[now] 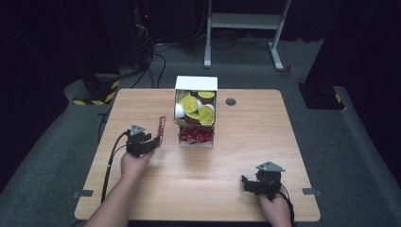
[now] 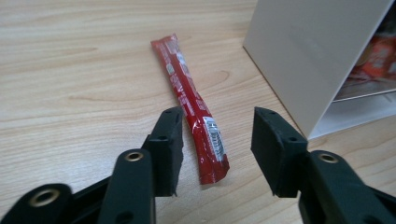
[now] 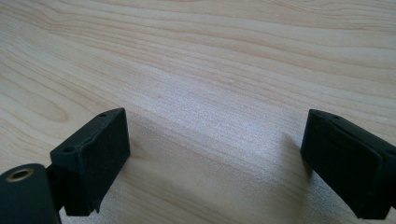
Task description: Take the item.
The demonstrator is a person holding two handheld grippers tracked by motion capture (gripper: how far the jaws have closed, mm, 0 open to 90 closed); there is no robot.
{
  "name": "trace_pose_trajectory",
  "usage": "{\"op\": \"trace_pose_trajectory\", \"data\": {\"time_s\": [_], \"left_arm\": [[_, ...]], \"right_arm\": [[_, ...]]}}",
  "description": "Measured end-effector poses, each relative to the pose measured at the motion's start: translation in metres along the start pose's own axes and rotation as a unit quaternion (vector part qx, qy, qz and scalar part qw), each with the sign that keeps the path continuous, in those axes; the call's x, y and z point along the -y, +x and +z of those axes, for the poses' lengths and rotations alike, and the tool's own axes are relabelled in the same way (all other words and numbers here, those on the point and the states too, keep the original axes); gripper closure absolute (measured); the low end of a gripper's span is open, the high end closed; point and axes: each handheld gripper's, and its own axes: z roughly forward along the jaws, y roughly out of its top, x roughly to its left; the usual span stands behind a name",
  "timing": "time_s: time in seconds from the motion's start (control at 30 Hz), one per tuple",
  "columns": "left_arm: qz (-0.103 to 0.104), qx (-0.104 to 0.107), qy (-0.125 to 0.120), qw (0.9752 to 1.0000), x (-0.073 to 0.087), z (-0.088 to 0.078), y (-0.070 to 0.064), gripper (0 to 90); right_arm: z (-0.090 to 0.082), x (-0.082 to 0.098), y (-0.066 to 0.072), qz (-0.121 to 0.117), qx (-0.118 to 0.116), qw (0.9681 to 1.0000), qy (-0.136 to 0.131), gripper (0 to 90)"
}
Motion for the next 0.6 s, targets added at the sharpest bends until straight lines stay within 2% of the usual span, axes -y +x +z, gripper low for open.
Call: {"op": "trace_pose_trajectory", "data": {"time_s": [0.13,0.3,0.4,0.6], "left_arm": [[-0.006,0.003,-0.016,0.9999,-0.003,-0.007,0.000,45.8],[0.000,0.007,-0.017,0.9998,-0.005,-0.015,-0.002,44.1],[0.012,0.005,-0.016,0.9998,-0.005,-0.021,-0.002,42.0],[0.019,0.012,-0.017,0.9996,-0.003,-0.039,-0.004,41.1]], "right_arm": [[0.000,0.000,0.000,0.000,0.000,1.0000,0.000,8.0],[0.000,0.000,0.000,0.000,0.000,1.0000,0.000,7.9],[0.000,0.000,0.000,0.000,0.000,1.0000,0.000,7.9],[0.000,0.000,0.000,0.000,0.000,1.0000,0.000,8.0]]}}
